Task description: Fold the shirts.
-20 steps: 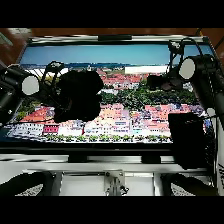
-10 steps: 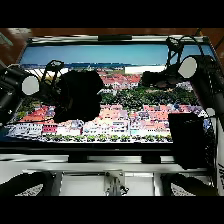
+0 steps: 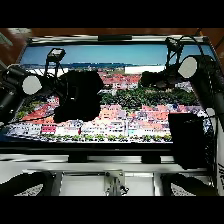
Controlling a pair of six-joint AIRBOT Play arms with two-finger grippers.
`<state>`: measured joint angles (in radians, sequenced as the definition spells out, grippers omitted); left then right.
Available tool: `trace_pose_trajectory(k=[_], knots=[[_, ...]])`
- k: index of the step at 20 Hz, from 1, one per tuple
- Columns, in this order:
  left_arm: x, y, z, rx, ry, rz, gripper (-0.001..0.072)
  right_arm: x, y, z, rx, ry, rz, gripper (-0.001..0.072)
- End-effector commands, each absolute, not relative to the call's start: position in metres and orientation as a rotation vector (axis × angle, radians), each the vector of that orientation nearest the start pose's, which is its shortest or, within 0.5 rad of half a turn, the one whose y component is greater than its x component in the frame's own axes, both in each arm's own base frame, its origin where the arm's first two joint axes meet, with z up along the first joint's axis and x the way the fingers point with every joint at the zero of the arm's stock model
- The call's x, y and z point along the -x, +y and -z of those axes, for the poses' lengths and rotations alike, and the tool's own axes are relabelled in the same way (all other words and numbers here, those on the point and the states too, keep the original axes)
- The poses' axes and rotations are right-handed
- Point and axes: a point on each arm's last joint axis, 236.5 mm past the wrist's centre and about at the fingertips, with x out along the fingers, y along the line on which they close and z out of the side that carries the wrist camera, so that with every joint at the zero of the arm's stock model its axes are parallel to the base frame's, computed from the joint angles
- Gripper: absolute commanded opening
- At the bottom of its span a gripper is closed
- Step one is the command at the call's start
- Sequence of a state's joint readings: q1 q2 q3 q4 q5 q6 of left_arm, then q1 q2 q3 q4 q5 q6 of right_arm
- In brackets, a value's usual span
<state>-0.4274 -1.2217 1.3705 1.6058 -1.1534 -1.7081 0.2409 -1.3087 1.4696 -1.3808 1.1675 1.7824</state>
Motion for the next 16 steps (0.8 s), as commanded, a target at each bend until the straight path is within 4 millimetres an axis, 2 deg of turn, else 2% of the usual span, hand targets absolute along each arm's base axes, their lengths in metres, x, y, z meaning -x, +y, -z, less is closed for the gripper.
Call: trace_pose_trajectory(k=[1, 3, 5, 6, 7, 8, 11, 14, 16], knots=[[-0.386, -0.151, -0.099, -0.102, 1.08, 0.26, 0.072, -0.416, 0.154, -0.105, -0.132, 1.096, -0.287, 0.0547], [-0.38, -0.109, -0.078, -0.109, 1.205, 0.181, 0.072, -0.412, 0.169, -0.083, -0.097, 1.154, -0.308, 0.0547], [-0.391, -0.069, -0.071, -0.048, 1.223, 0.092, 0.072, -0.414, 0.189, -0.06, -0.058, 1.185, -0.346, 0.0549], [-0.399, -0.053, -0.071, -0.014, 1.207, 0.057, 0.072, -0.415, 0.199, -0.049, -0.052, 1.199, -0.359, 0.0624], [-0.407, -0.04, -0.068, 0.024, 1.192, 0.032, 0.072, -0.416, 0.208, -0.037, -0.051, 1.214, -0.37, 0.0653], [-0.414, -0.034, -0.063, 0.069, 1.19, 0.023, 0.072, -0.416, 0.218, -0.027, -0.073, 1.234, -0.387, 0.0653], [-0.426, -0.04, -0.028, 0.16, 1.25, 0.04, 0.072, -0.414, 0.246, -0.002, -0.192, 1.302, -0.437, 0.0653], [-0.437, -0.056, 0.014, 0.226, 1.312, 0.067, 0.0716, -0.406, 0.27, 0.018, -0.281, 1.373, -0.497, 0.0653], [-0.445, -0.067, 0.035, 0.285, 1.329, 0.085, 0.071, -0.401, 0.285, 0.029, -0.339, 1.414, -0.541, 0.0653]])
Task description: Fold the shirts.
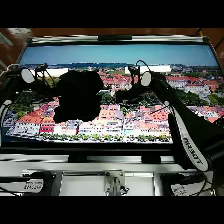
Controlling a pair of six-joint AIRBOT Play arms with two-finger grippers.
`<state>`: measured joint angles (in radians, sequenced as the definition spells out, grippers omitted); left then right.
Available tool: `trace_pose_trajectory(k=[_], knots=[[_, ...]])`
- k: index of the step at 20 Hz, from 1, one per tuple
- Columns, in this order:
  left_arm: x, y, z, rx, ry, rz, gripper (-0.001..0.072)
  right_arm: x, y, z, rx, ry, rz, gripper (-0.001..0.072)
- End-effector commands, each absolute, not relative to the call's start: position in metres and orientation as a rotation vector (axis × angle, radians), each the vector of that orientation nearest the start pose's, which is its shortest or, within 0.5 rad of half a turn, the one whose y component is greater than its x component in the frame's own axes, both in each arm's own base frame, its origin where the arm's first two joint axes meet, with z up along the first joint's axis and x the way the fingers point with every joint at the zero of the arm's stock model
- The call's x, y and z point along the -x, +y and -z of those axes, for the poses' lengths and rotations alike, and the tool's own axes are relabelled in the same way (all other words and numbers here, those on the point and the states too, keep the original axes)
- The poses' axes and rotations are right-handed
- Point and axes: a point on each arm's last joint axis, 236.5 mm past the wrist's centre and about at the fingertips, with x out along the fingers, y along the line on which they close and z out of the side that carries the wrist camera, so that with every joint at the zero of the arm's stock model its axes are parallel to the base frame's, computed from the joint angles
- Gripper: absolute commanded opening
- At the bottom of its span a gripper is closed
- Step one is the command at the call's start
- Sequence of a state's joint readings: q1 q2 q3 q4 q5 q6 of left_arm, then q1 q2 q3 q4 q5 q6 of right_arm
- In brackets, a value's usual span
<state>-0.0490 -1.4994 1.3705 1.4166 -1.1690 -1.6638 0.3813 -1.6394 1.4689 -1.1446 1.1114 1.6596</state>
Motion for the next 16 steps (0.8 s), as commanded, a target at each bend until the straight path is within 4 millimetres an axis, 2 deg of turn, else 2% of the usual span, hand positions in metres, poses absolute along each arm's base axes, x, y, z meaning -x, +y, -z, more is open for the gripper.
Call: trace_pose_trajectory(k=[1, 2, 5, 6, 7, 8, 9, 11, 15, 16], knots=[[-0.448, -0.072, 0.043, 0.31, 1.337, 0.091, 0.0703, -0.399, 0.293, 0.035, -0.378, 1.435, -0.56, 0.0653], [-0.45, -0.075, 0.05, 0.327, 1.34, 0.093, 0.0669, -0.396, 0.302, 0.04, -0.418, 1.454, -0.582, 0.0653], [-0.45, -0.077, 0.064, 0.322, 1.363, 0.107, 0.0658, -0.391, 0.334, 0.058, -0.494, 1.475, -0.629, 0.0653], [-0.45, -0.079, 0.066, 0.318, 1.369, 0.12, 0.0633, -0.392, 0.345, 0.06, -0.513, 1.459, -0.649, 0.0653], [-0.45, -0.08, 0.068, 0.326, 1.373, 0.122, 0.046, -0.394, 0.358, 0.06, -0.534, 1.434, -0.665, 0.0653], [-0.45, -0.081, 0.068, 0.33, 1.373, 0.123, 0.023, -0.397, 0.369, 0.06, -0.555, 1.406, -0.672, 0.0653], [-0.45, -0.081, 0.068, 0.33, 1.373, 0.124, 0.0098, -0.398, 0.377, 0.06, -0.563, 1.383, -0.677, 0.0653], [-0.447, -0.082, 0.066, 0.306, 1.38, 0.15, 0.0052, -0.402, 0.39, 0.065, -0.561, 1.34, -0.666, 0.0653], [-0.444, -0.085, 0.045, 0.231, 1.4, 0.23, 0.0052, -0.422, 0.409, 0.066, -0.651, 1.243, -0.624, 0.0649], [-0.447, -0.086, 0.035, 0.219, 1.382, 0.243, 0.0052, -0.423, 0.413, 0.067, -0.675, 1.239, -0.619, 0.0571]])
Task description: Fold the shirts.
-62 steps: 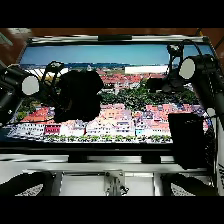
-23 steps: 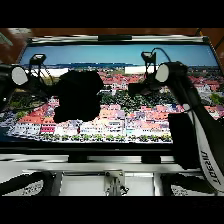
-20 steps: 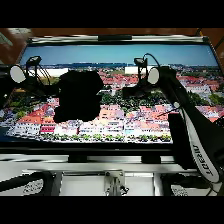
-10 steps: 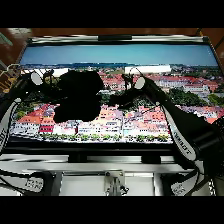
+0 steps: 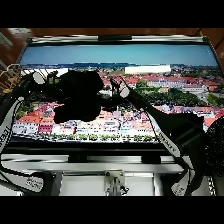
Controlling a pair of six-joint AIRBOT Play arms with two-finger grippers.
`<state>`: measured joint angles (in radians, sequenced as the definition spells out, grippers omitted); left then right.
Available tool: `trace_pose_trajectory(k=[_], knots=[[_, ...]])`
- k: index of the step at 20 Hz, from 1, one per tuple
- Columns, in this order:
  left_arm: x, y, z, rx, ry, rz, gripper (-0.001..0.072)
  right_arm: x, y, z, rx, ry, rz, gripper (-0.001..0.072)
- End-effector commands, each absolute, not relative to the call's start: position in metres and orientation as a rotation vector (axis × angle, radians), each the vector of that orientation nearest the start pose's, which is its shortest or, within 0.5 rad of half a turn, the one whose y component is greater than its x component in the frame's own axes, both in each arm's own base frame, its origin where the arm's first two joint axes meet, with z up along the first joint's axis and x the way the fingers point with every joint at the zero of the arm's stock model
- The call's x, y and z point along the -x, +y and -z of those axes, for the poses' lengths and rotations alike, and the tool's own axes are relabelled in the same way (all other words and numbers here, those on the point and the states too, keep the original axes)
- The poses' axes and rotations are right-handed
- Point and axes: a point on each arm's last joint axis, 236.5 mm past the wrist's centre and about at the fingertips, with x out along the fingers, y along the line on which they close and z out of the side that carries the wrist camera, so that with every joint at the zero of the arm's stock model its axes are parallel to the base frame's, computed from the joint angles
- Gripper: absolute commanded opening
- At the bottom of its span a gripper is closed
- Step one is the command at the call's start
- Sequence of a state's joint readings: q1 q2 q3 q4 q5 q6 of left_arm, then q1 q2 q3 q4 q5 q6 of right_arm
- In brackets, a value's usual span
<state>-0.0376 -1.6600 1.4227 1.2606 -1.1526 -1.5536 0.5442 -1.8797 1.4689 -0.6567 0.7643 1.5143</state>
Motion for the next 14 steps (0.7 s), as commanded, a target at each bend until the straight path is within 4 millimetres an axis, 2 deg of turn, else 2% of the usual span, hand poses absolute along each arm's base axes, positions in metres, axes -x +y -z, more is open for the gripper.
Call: trace_pose_trajectory(k=[1, 2, 4, 5, 6, 7, 8, 9, 11, 12, 14], knots=[[-0.452, -0.086, 0.023, 0.215, 1.356, 0.248, 0.0052, -0.423, 0.413, 0.066, -0.677, 1.237, -0.621, 0.0314], [-0.457, -0.087, 0.009, 0.211, 1.329, 0.254, 0.0052, -0.423, 0.412, 0.065, -0.67, 1.238, -0.625, 0.0059], [-0.465, -0.088, -0.026, 0.2, 1.267, 0.267, 0.0052, -0.426, 0.402, 0.048, -0.624, 1.213, -0.661, 0.0062], [-0.468, -0.088, -0.05, 0.189, 1.227, 0.278, 0.0052, -0.43, 0.391, 0.032, -0.554, 1.17, -0.688, 0.0062], [-0.472, -0.089, -0.078, 0.179, 1.172, 0.287, 0.0052, -0.437, 0.373, 0.007, -0.457, 1.1, -0.703, 0.0062], [-0.476, -0.091, -0.114, 0.165, 1.091, 0.299, 0.0052, -0.445, 0.355, -0.024, -0.371, 1.014, -0.713, 0.0062], [-0.479, -0.094, -0.153, 0.152, 0.997, 0.31, 0.0052, -0.453, 0.334, -0.067, -0.285, 0.897, -0.721, 0.0062], [-0.479, -0.099, -0.201, 0.135, 0.878, 0.326, 0.0052, -0.459, 0.312, -0.113, -0.22, 0.776, -0.711, 0.0062], [-0.461, -0.119, -0.308, 0.133, 0.616, 0.394, 0.0052, -0.462, 0.266, -0.226, -0.189, 0.482, -0.645, 0.0062], [-0.442, -0.134, -0.363, 0.155, 0.477, 0.455, 0.0052, -0.453, 0.247, -0.289, -0.229, 0.319, -0.62, 0.0062], [-0.381, -0.176, -0.476, 0.32, 0.18, 0.653, 0.0052, -0.412, 0.224, -0.396, -0.344, 0.047, -0.622, 0.0062]])
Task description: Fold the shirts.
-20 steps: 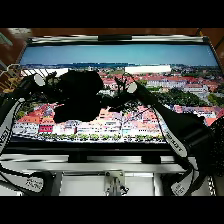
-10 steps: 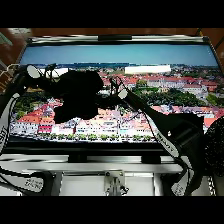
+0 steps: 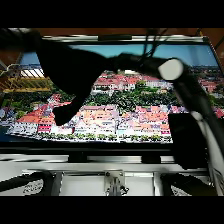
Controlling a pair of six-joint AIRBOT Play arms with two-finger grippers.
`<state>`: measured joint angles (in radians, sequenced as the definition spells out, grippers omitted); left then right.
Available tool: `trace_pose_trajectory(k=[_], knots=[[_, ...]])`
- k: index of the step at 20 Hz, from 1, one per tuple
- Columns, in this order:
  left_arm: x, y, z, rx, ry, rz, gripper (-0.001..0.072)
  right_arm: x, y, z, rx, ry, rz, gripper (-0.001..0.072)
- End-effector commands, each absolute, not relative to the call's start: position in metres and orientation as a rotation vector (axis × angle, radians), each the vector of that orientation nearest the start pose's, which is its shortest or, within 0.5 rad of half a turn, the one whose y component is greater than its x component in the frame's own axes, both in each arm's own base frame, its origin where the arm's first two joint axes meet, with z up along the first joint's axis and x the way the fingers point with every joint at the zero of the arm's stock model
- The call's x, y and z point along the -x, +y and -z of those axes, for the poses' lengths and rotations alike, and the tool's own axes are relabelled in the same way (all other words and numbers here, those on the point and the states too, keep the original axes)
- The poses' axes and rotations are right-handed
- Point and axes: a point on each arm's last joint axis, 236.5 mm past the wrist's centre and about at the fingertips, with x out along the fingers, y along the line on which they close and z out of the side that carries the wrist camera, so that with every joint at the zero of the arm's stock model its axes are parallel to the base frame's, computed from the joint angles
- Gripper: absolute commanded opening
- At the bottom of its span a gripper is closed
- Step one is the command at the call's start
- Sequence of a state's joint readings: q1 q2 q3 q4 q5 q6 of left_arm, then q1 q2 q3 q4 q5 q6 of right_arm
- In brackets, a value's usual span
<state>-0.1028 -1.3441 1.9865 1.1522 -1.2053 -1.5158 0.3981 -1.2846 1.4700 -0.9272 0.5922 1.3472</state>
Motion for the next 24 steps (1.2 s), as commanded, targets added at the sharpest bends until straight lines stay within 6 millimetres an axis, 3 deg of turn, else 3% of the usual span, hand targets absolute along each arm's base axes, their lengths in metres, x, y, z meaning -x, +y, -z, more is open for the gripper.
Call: trace_pose_trajectory(k=[1, 2, 3, 5, 8, 11, 14, 16, 18, 21, 24], knots=[[-0.345, -0.193, -0.522, 0.376, 0.042, 0.755, 0.0052, -0.385, 0.217, -0.435, -0.388, -0.05, -0.642, 0.0062], [-0.315, -0.202, -0.55, 0.376, -0.057, 0.807, 0.0051, -0.362, 0.211, -0.46, -0.399, -0.114, -0.659, 0.0061], [-0.293, -0.206, -0.564, 0.355, -0.109, 0.834, 0.0051, -0.34, 0.207, -0.479, -0.406, -0.158, -0.679, 0.0062], [-0.27, -0.208, -0.571, 0.332, -0.127, 0.861, 0.0051, -0.308, 0.202, -0.501, -0.412, -0.21, -0.713, 0.0062], [-0.27, -0.217, -0.543, 0.288, -0.019, 0.882, 0.0051, -0.277, 0.2, -0.515, -0.41, -0.239, -0.756, 0.0062], [-0.294, -0.217, -0.503, 0.233, 0.092, 0.829, 0.0052, -0.272, 0.209, -0.498, -0.359, -0.166, -0.782, 0.0062], [-0.325, -0.209, -0.467, 0.179, 0.174, 0.745, 0.0052, -0.283, 0.227, -0.445, -0.325, 0.066, -0.799, 0.0062], [-0.344, -0.212, -0.429, 0.155, 0.289, 0.73, 0.0052, -0.297, 0.233, -0.385, -0.243, 0.279, -0.757, 0.0062], [-0.366, -0.214, -0.382, 0.127, 0.419, 0.704, 0.0052, -0.318, 0.223, -0.319, -0.139, 0.494, -0.652, 0.0062], [-0.405, -0.222, -0.292, 0.127, 0.635, 0.671, 0.0052, -0.357, 0.203, -0.245, -0.029, 0.693, -0.482, 0.0062], [-0.433, -0.234, -0.178, 0.148, 0.894, 0.643, 0.0053, -0.387, 0.206, -0.165, 0.044, 0.89, -0.412, 0.0063]])
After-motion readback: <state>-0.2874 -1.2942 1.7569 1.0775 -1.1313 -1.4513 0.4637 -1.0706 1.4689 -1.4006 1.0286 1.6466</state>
